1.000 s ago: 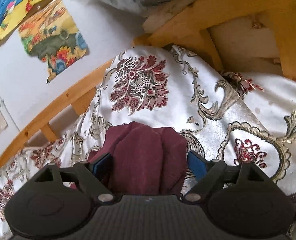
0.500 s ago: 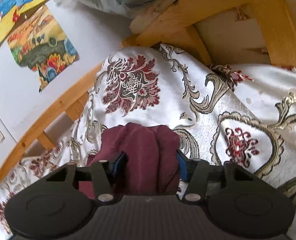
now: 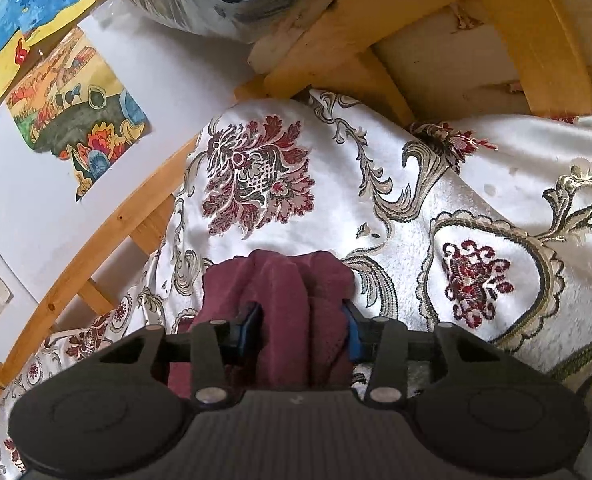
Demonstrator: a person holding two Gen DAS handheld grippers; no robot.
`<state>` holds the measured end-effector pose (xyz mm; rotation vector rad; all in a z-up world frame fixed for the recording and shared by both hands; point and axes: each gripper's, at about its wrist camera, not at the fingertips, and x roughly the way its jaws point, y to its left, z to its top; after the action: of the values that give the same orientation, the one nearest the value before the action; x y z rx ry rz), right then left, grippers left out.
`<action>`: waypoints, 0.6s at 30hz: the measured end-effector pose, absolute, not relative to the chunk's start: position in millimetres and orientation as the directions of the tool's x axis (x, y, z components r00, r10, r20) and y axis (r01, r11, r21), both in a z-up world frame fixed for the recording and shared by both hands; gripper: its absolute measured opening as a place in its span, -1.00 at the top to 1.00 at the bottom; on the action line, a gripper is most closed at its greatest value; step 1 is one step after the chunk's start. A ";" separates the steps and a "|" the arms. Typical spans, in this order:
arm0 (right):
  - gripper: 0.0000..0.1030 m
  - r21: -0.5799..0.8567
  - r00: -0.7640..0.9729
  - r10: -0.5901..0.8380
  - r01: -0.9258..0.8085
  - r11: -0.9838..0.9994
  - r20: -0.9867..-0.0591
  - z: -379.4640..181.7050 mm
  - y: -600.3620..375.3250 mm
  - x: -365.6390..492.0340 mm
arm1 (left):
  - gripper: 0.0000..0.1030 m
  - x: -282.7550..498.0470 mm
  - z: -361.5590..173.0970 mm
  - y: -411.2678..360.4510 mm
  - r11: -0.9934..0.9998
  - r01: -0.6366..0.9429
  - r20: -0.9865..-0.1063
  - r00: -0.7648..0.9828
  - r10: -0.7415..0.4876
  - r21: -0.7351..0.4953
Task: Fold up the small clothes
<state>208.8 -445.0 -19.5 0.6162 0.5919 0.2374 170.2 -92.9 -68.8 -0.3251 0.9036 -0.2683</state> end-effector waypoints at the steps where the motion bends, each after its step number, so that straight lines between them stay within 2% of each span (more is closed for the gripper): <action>1: 0.09 0.603 0.809 0.377 -0.036 0.797 -0.450 -19.4 -444.4 208.7 | -0.99 170.1 -68.8 -92.8 0.918 0.091 -0.720 0.592 -0.361 -0.386; 18: 0.09 0.590 0.808 0.372 -0.038 0.807 -0.457 -19.7 -442.4 208.6 | -0.99 169.8 -68.7 -92.0 0.916 0.093 -0.718 0.592 -0.366 -0.390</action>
<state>208.6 -442.4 -19.7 0.5980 0.5960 0.2338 169.8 -92.0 -68.7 -0.3291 0.9022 -0.2724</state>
